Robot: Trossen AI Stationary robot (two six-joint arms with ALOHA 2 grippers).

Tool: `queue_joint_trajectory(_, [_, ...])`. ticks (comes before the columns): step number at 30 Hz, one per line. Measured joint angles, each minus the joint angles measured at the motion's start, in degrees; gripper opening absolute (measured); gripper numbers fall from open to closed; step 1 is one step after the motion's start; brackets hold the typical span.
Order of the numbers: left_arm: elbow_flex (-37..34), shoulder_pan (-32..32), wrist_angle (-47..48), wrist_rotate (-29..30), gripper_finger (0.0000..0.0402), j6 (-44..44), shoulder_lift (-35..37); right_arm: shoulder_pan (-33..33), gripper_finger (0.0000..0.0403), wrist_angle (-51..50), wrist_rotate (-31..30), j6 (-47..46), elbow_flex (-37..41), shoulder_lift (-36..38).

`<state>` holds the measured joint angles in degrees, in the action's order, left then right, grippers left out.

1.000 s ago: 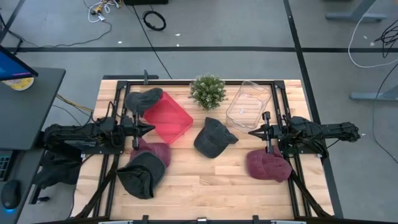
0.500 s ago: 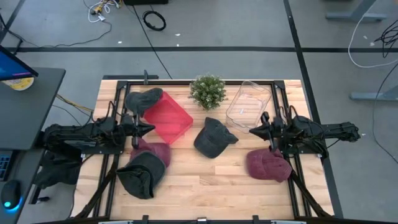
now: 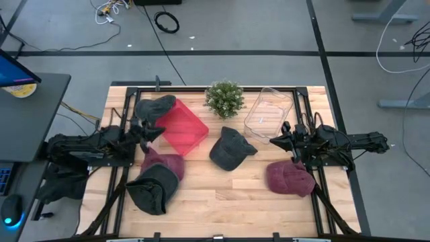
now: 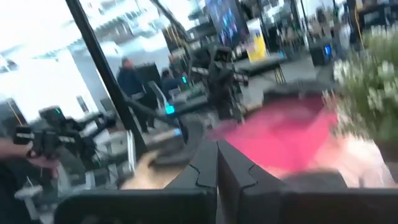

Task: Pick & Place hat
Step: Put the right red cap into the red bin

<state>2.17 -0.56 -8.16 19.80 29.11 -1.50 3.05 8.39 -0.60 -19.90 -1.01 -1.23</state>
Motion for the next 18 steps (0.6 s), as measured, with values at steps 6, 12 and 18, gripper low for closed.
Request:
queue_joint_trajectory(6, [1.90,-0.02,-14.17,4.58,0.0009,-5.14,-0.02,0.00,0.0004,-2.56,-1.95,3.49,-8.17,-3.07])
queue_joint_trajectory(12, [10.84,-0.02,-12.49,2.99,0.0009,-14.33,-3.98,-0.02,0.0004,-7.87,-3.87,6.93,-21.79,-14.16])
queue_joint_trajectory(18, [26.37,-0.02,-0.37,-0.34,0.0003,-25.41,-15.33,-0.02,0.0004,-13.90,-4.13,9.57,-36.74,-26.51])
